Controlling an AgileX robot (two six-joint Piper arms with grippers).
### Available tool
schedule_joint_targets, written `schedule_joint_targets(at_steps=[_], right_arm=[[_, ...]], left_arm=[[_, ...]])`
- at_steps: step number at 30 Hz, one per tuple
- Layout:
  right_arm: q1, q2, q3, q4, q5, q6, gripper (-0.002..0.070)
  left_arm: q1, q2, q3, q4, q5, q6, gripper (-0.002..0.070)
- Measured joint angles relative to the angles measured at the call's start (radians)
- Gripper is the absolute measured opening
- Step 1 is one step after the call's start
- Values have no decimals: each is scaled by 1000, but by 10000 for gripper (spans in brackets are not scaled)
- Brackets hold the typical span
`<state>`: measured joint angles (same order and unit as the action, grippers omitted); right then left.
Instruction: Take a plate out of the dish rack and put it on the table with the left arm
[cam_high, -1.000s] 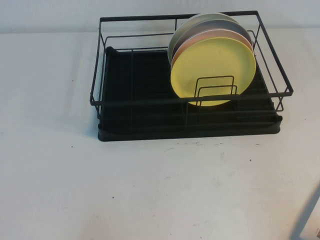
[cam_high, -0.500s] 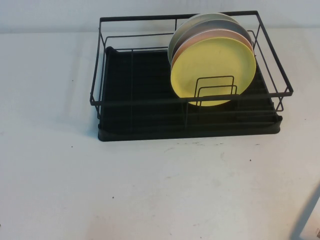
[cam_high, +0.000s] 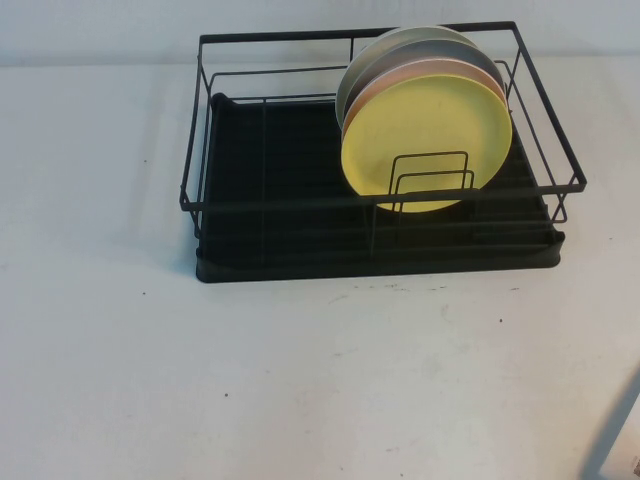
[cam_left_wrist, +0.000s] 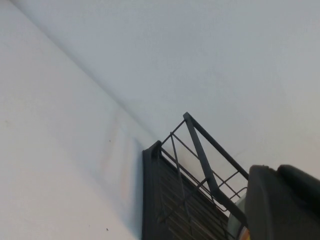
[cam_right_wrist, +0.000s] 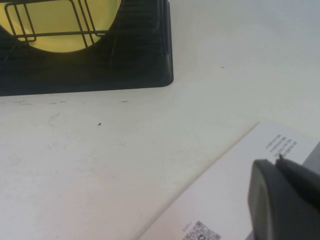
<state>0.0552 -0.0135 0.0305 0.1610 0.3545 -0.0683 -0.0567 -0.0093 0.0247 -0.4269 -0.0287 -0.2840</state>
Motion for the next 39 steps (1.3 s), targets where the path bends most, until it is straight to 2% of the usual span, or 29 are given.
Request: schedule_joint_targets(at_steps=[8,12,14,19,22,30,33,39], right_arm=[[0,0,0,0,0,0,-18],[0,0,0,0,0,0,-18],[0,0,0,0,0,0,-18],[0,0,0,0,0,0,-18],[0,0,0,0,0,0,-18],[0,0,0,0,0,0,-18],[0,0,0,0,0,0,-18],[0,0,0,0,0,0,-18]], left_arm=[[0,0,0,-8,-53,-40,-3],[0,69,-80,18,142,-21,-3],[0,144,-175,45,263,55,-3],[0,388,-491,52,522,463,-3],[0,527,-651,2,607,632,-3],[0,909,-982,-213,685,911,-3],[0,1080,-1133,-233,812,1000,-3],[-5,1490,-1538,-291,1194,1075,-3]])
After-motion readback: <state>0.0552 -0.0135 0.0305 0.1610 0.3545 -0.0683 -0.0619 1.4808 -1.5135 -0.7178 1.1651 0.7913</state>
